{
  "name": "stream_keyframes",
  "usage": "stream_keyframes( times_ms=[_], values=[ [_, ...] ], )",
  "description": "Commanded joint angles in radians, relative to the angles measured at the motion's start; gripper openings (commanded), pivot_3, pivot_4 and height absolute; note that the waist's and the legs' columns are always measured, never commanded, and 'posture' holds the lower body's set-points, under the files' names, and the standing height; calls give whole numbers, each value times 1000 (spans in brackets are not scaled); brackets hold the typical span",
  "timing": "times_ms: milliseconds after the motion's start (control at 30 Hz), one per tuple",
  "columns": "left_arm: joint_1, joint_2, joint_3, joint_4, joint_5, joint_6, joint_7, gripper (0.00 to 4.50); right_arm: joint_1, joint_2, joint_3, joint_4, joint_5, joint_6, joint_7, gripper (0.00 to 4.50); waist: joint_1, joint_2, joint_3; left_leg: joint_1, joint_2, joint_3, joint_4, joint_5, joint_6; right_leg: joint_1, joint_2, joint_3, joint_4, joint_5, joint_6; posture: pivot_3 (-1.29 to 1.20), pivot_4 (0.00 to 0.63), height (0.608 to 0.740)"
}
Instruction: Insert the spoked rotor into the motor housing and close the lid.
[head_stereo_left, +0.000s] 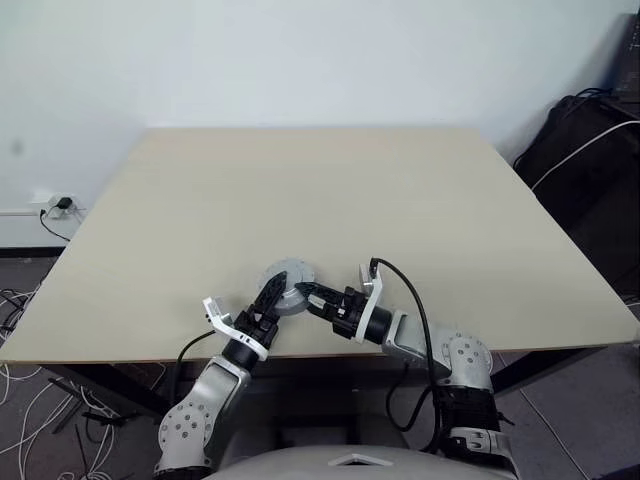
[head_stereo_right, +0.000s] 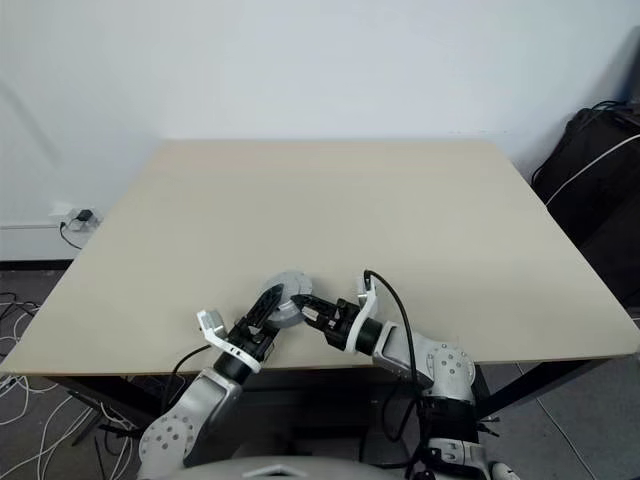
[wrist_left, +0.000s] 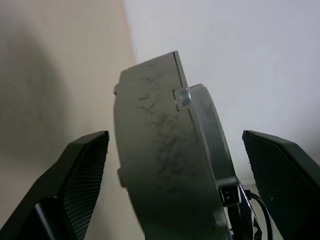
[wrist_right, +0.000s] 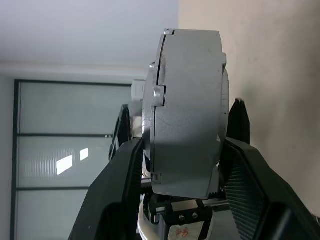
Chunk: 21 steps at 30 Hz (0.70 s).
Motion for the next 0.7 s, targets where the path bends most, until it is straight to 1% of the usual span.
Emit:
stream_keyframes(
  times_ms=[33,133,200,233,267,300,400,667,700],
  values=[
    [-13,-87,-12,-8,-19,1,-17,4500,-12,0,14,-65,81,6,14,2018,0,0,0,0,0,0,0,0,0,0,0,0,0,0,0,0,0,740],
    [-16,-86,-13,-4,-23,2,-16,3907,-9,-9,15,-59,79,-8,2,2018,-1,-1,1,0,0,0,0,0,0,0,0,0,0,0,0,0,0,740],
    [-17,-86,-14,-3,-23,0,-17,3293,-7,-17,14,-54,74,-18,-1,2018,1,-1,1,0,0,0,0,0,0,0,0,0,0,0,0,0,0,740],
    [-17,-86,-13,-2,-23,-1,-17,2918,-5,-21,15,-54,70,-19,-1,2018,1,-2,1,0,0,0,0,0,0,0,0,0,0,0,0,0,0,740],
    [-17,-85,-14,-2,-24,-2,-17,2652,-3,-25,17,-54,67,-20,-1,2018,1,-2,2,0,0,0,0,0,0,0,0,0,0,0,0,0,0,740],
    [-17,-84,-15,-1,-26,-4,-17,2511,-1,-28,19,-54,64,-20,-1,2018,1,-3,2,0,0,0,0,0,0,0,0,0,0,0,0,0,0,740],
    [-17,-79,-19,-2,-29,-10,-17,2423,4,-39,27,-59,56,-24,-3,2018,1,-3,2,0,0,0,0,0,0,0,0,0,0,0,0,0,0,740],
    [-16,-74,-24,-4,-31,-18,-16,2401,15,-70,52,-90,-13,-53,4,2018,1,-3,3,0,0,0,0,0,0,0,0,0,0,0,0,0,0,740],
    [-15,-74,-25,-4,-30,-18,-16,2389,16,-74,54,-93,-22,-56,9,2368,1,-4,3,0,0,0,0,0,0,0,0,0,0,0,0,0,0,740]
  ],
)
